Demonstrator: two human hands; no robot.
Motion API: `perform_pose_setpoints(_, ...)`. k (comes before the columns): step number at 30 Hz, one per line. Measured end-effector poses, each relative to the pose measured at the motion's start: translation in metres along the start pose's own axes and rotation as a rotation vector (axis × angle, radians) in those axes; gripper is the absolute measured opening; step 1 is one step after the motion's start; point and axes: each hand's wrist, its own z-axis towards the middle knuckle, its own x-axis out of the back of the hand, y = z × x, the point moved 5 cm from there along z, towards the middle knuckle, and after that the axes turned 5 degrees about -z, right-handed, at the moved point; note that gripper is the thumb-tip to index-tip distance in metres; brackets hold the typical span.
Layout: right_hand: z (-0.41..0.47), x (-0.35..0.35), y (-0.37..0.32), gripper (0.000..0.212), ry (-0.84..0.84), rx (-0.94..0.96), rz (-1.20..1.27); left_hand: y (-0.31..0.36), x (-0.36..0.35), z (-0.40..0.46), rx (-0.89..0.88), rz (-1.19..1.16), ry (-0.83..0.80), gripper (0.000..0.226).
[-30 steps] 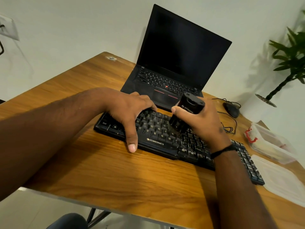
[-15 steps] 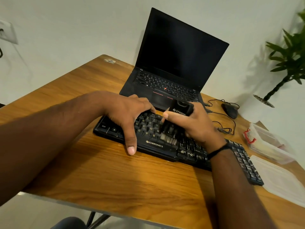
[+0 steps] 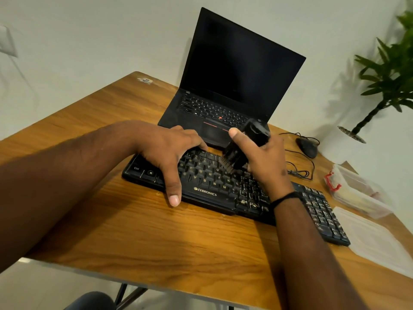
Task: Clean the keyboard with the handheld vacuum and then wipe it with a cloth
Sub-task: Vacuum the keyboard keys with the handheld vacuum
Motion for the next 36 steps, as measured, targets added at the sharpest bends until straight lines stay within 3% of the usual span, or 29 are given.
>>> perform_pose_setpoints(3,-0.003,-0.014,-0.009,0.05,-0.097,0.031,0.032,0.003,0.001,-0.001,0.001,0.008,0.019,0.11)
perform_pose_setpoints(8,0.006,-0.003,-0.001,0.052,0.156,0.019,-0.178,0.003,0.001,-0.002,-0.001,0.026,0.023,0.107)
perform_pose_setpoints(12,-0.002,-0.02,-0.012,0.042,-0.08,0.059,0.029,0.006,0.002,-0.003,-0.01,0.027,0.018,0.109)
perform_pose_setpoints(18,0.008,-0.009,-0.004,0.055,0.158,0.053,-0.169,0.006,0.002,-0.003,-0.022,0.037,0.012,0.11)
perform_pose_setpoints(22,0.004,-0.011,-0.007,0.045,0.037,0.068,-0.015,0.001,-0.001,0.0,-0.038,0.053,0.023,0.11)
perform_pose_setpoints(24,0.006,-0.012,-0.003,0.045,0.011,0.061,-0.056,-0.002,-0.003,0.003,-0.049,0.064,0.037,0.11)
perform_pose_setpoints(29,0.012,0.01,0.013,0.04,0.205,-0.007,-0.183,-0.011,-0.007,0.009,-0.02,0.079,0.016,0.122)
perform_pose_setpoints(32,0.013,0.022,0.028,0.044,0.253,-0.095,-0.07,-0.005,-0.008,0.009,-0.029,0.063,0.002,0.131)
perform_pose_setpoints(36,0.01,0.029,0.033,0.034,0.339,-0.235,0.139,0.04,-0.007,0.009,-0.032,0.031,-0.11,0.145)
